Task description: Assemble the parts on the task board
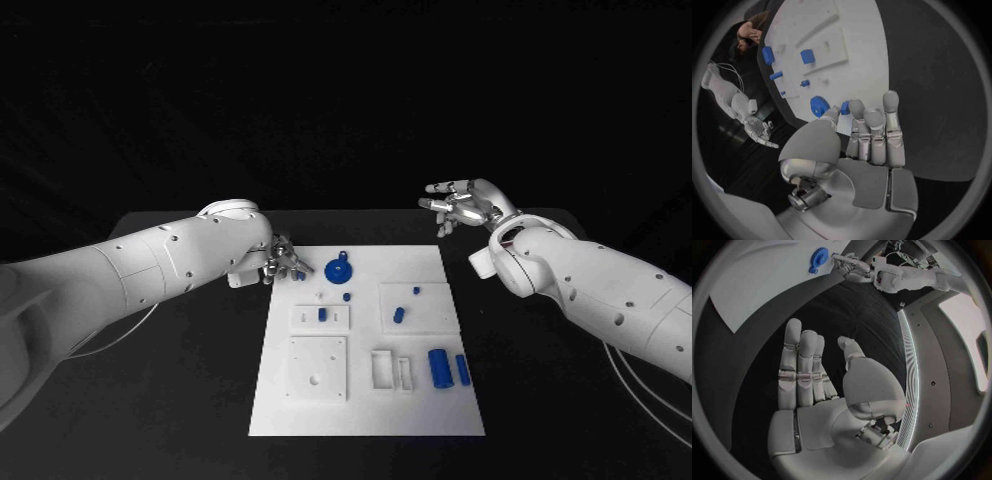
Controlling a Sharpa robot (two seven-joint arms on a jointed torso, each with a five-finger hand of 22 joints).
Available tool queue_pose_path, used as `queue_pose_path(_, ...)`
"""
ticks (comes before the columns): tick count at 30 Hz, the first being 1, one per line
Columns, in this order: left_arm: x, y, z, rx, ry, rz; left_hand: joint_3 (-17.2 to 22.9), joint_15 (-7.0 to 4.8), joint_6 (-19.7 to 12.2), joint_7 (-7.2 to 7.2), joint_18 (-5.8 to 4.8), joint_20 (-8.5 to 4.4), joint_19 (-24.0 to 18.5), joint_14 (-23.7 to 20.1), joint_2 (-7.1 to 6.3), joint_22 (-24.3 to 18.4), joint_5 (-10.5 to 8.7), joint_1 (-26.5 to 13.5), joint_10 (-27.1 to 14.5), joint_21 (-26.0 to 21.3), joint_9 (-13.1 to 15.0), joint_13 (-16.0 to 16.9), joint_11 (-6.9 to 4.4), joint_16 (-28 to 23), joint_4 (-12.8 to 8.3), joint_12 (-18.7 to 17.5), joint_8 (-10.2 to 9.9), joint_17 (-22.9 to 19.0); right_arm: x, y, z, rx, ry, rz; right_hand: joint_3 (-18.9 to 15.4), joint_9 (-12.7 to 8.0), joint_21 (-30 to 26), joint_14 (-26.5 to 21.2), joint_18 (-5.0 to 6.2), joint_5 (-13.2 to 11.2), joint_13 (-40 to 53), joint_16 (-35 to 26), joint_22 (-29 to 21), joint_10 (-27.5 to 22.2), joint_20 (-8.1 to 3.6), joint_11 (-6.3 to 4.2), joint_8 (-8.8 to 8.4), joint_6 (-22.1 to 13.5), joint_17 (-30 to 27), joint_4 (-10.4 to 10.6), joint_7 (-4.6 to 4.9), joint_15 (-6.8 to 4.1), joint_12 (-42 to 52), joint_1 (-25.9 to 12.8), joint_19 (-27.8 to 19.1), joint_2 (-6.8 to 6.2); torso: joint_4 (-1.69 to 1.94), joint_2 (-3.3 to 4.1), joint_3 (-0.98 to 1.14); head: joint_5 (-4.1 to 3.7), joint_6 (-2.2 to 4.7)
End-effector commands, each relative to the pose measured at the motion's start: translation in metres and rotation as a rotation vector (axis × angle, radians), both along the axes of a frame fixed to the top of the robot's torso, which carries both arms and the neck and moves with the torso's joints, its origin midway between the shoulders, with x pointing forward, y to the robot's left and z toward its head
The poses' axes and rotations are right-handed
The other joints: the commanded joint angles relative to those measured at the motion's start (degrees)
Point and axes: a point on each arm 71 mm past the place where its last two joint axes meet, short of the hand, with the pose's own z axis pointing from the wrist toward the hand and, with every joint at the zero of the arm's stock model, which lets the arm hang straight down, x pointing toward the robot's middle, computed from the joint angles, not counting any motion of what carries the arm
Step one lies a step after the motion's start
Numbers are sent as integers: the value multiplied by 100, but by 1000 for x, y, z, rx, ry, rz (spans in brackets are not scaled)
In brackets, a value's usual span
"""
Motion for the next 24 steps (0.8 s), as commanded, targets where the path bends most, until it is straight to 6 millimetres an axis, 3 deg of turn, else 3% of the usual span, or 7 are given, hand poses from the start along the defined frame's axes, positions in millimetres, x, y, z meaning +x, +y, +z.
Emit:
queue_pose_path(1,-1,-3,-1,-23,19,-16,9,0,-37,8,-30,25,-29,-27,37,120,31,74,-38,-28,-11,-7,10,-12,-54,-10,4,-7,0,1,0,3,5,7,50,-1,39,-20,-45,23,-6,-28,-8,-24,-9,-17,-30,-34,-1,-3,6,13,15,-39,-28,-36,-11,-3,-1,21,-1)
queue_pose_path(10,0,-1,-1,-28,16,-7,115,-7,-49,-6,-31,20,-22,-20,140,119,19,307,-33,-38,-12,-13,1,-19,-204,-17,28,-13,0,1,-1,0,9,5,50,-1,39,-20,-45,23,-6,-28,-8,-24,-9,-17,-30,-34,-1,-3,6,13,15,-39,-28,-36,-3,-1,0,18,5)
queue_pose_path(16,-1,-1,-1,-44,21,-3,315,-24,-66,-29,-42,4,-12,-5,285,122,56,693,-13,-33,34,-16,-18,-11,-463,-17,97,-9,1,1,-1,0,12,7,61,-1,43,-18,-45,35,-6,-27,-10,-23,-9,-17,-30,-32,0,0,7,13,14,-48,-28,-43,-6,-3,-1,17,9)
queue_pose_path(24,-1,0,-1,-51,20,4,462,-31,-80,-36,-47,-6,-7,12,357,123,75,818,6,-16,88,-16,-24,-7,-664,-19,159,-3,1,1,-1,-1,13,8,61,-1,43,-18,-45,35,-6,-27,-10,-23,-9,-17,-30,-32,0,0,7,13,14,-48,-28,-43,-5,-2,5,13,9)
